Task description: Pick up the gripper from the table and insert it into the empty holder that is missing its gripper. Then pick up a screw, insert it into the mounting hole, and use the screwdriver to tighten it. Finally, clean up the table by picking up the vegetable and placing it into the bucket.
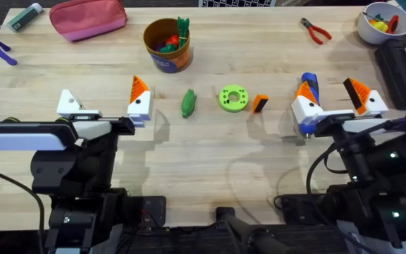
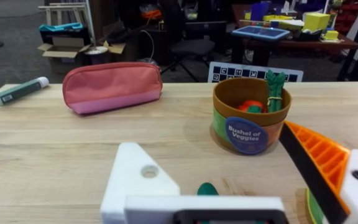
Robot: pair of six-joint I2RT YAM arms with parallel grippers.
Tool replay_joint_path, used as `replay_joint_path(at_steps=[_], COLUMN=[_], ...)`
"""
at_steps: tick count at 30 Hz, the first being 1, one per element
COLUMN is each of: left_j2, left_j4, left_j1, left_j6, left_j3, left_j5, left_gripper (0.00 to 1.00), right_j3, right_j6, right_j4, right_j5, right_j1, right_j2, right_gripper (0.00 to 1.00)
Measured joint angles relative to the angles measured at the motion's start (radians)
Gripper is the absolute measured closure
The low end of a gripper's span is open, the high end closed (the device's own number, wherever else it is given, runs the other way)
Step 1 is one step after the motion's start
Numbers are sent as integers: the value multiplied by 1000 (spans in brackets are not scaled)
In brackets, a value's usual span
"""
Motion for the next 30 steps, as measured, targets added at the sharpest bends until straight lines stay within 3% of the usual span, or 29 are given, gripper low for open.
replay_joint_path(at_steps=[10,14,17,23,30], left_j2=[0,0,0,77,401], left_j4=[11,60,25,-84,-295], left_j1=[0,0,0,0,0], left_j6=[0,0,0,0,0], left_j3=[0,3,28,215,520], left_j5=[0,0,0,-20,-31], left_gripper=[15,15,15,15,15], right_j3=[0,0,12,147,438], right_j6=[0,0,0,9,23], right_j4=[9,90,121,51,-204], right_j5=[0,0,0,-1,-3], right_j1=[0,0,0,0,0], right_j2=[0,0,0,7,173], right_gripper=[10,10,10,8,10])
